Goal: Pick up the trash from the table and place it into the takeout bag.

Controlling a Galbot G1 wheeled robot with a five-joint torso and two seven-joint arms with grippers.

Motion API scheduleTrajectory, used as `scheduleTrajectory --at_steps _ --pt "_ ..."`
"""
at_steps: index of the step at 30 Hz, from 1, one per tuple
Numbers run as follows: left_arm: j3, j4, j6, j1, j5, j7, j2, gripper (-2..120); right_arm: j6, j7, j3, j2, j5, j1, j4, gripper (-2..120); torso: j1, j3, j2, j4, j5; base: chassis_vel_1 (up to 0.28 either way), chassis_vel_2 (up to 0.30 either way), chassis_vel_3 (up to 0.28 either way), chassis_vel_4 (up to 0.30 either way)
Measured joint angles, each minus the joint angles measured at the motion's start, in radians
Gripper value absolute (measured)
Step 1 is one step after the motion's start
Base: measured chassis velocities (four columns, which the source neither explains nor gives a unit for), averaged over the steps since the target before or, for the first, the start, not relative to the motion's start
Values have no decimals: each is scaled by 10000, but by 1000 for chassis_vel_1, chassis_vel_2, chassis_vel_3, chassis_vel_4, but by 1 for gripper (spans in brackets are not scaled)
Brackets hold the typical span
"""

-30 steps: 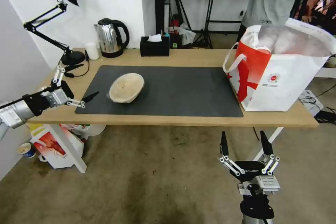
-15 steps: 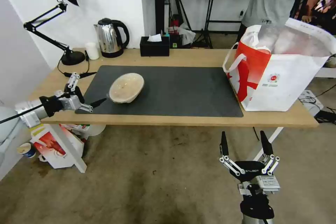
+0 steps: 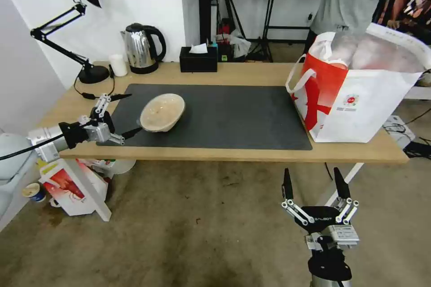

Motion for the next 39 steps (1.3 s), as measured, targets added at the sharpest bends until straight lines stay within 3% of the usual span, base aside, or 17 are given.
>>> scheduleTrajectory --at_steps 23,39 --pt "1170 412 43 -978 761 212 -129 100 0 0 0 0 0 0 0 100 0 0 0 -1 1 0 0 0 0" --pt "1346 872 155 -1372 930 390 -93 100 0 0 1 0 0 0 0 100 0 0 0 0 0 0 0 0 0"
